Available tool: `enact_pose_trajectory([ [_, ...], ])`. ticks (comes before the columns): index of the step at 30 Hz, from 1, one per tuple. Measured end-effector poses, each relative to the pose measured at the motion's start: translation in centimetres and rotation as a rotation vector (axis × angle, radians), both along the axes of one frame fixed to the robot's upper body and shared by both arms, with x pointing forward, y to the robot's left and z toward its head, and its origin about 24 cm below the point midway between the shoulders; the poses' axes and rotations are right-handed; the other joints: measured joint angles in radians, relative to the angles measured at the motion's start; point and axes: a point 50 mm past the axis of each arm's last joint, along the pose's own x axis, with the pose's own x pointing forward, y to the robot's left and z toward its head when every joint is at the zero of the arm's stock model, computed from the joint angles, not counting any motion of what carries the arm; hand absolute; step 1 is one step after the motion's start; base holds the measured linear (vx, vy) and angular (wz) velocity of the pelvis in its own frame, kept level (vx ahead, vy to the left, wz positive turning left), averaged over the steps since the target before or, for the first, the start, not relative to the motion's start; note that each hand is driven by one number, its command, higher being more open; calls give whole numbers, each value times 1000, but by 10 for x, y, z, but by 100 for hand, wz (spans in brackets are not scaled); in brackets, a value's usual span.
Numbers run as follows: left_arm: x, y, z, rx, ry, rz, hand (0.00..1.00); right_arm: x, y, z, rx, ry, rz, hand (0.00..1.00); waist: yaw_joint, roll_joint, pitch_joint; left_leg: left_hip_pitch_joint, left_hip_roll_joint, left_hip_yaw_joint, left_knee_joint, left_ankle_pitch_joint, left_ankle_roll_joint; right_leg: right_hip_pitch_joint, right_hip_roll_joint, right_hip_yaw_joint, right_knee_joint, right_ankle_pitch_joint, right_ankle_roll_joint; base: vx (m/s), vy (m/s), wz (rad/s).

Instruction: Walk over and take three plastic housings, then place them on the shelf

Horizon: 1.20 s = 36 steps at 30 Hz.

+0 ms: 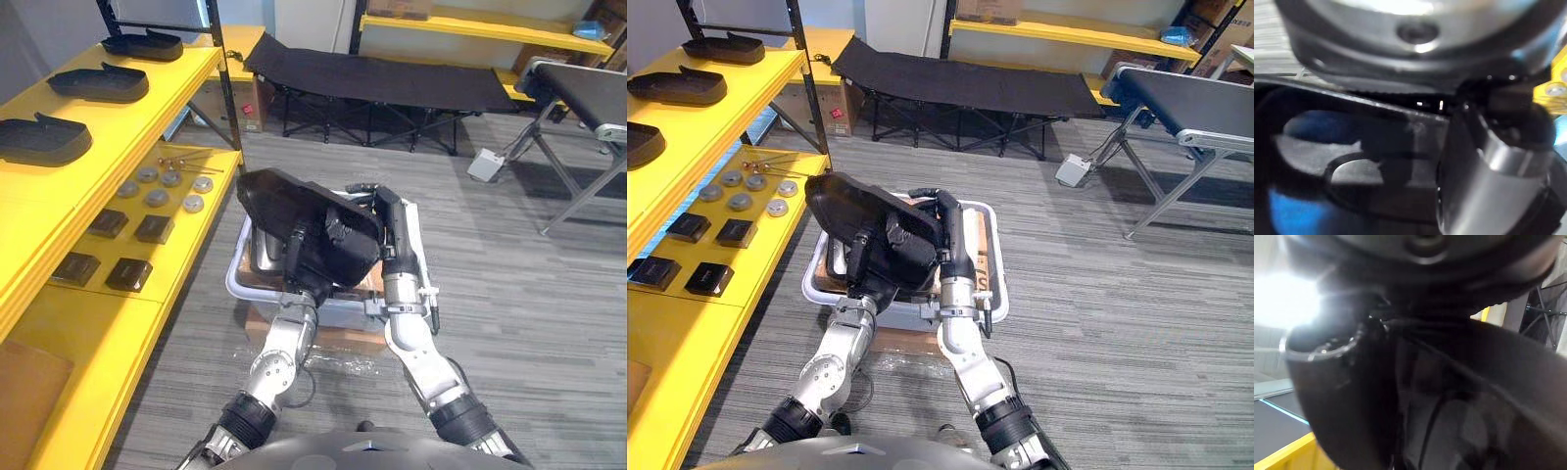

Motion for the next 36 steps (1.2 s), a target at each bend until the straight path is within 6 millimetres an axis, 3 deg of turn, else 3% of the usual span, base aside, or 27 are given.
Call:
enact_pose_trajectory([
  [4, 9, 20, 16, 118, -55, 97, 0, -13, -1, -18, -25, 94, 18, 100, 1, 5, -3, 0, 0, -2, 0, 0, 0, 0, 0, -2, 2, -2, -2, 0, 0, 0],
  [12, 12, 58, 35, 404, -59, 291, 0, -6, -10, -12, -13, 103, -15, 100, 3, 23, -16, 0, 0, -11, 0, 2, -1, 4, 0, -9, 2, -1, -2, -2, -1, 2],
  [17, 0, 105, 37, 708, 80, 557, 0, -1, -42, -16, -22, 150, -165, 100, -4, 24, -17, 0, 1, -13, 0, 2, -1, 4, 1, -10, 2, -1, -2, 0, 0, 0],
  [20, -11, 120, 42, 858, 156, 692, 0, -3, -52, -19, -14, 166, -205, 100, -3, 24, -17, 0, 1, -13, 0, 2, -1, 4, 1, -10, 1, -2, -2, 0, 0, 0],
  [30, -26, 136, 80, 1168, 109, 969, 0, -25, -46, -36, 79, 243, -56, 100, -2, 27, -18, -4, 1, -11, 0, -2, -6, 2, 1, -10, -5, -5, -8, 0, 0, 0],
  [36, -58, 147, 73, 1298, 71, 931, 0, -35, -57, -49, 261, 331, -48, 100, -7, 42, -27, -17, 1, -14, 0, -4, -6, -2, 3, -14, -18, -4, -5, 1, 0, 1],
])
